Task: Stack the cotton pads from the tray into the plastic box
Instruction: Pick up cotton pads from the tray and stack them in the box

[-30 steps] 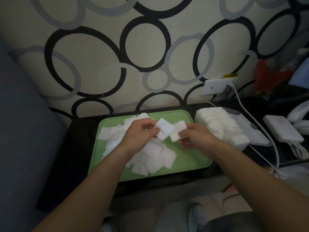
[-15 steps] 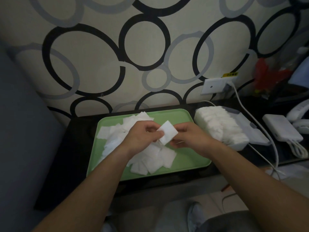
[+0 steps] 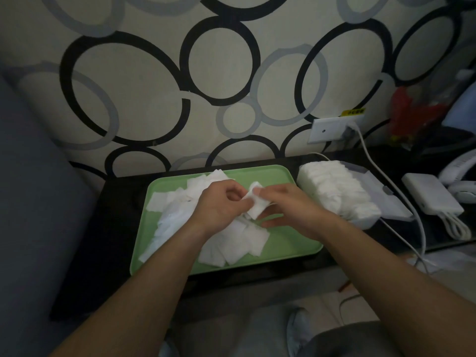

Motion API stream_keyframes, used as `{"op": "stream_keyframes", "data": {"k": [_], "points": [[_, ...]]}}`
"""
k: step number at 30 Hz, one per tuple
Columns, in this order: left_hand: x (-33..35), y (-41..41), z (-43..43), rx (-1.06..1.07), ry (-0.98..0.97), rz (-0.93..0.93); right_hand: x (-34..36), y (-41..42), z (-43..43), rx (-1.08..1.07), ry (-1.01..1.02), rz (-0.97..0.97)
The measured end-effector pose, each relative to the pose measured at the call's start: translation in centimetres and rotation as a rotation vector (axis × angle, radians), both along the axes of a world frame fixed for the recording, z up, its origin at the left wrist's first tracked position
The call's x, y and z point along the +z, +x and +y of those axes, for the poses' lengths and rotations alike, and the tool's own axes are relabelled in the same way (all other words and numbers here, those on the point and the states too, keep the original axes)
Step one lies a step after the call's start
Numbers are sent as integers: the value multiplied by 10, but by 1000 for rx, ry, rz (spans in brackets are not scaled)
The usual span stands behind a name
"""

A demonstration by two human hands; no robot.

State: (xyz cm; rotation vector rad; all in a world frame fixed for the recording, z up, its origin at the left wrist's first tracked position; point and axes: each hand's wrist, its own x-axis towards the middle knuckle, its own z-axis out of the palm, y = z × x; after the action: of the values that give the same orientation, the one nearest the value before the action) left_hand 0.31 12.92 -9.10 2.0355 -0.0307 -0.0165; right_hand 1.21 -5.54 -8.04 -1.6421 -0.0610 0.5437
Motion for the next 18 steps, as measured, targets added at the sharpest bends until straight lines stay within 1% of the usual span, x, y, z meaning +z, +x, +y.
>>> {"op": "stream_keyframes", "data": {"k": [2,4,7,9,10,14,18], "points": [[2,1,1,-14,28,-6,-4,1,-1,-23,-73,-98],[4,2,5,-67,83,31,-9,5,-3,-94,-114,-120],[0,0,12,-184,287,93,-14,10,-8,-177,-170,-112],[-3,-2,14,-221,432,70,-17,13,-12,-200,-193,-107],[-3,-2,13,-230,469,55,-18,13,-13,-202,-203,-112],[-1,-3,11,-283,523,75,-20,15,-14,-195,-225,-127],[-1,-2,14,-351,632,91,-20,14,-14,-190,-226,-132]]}}
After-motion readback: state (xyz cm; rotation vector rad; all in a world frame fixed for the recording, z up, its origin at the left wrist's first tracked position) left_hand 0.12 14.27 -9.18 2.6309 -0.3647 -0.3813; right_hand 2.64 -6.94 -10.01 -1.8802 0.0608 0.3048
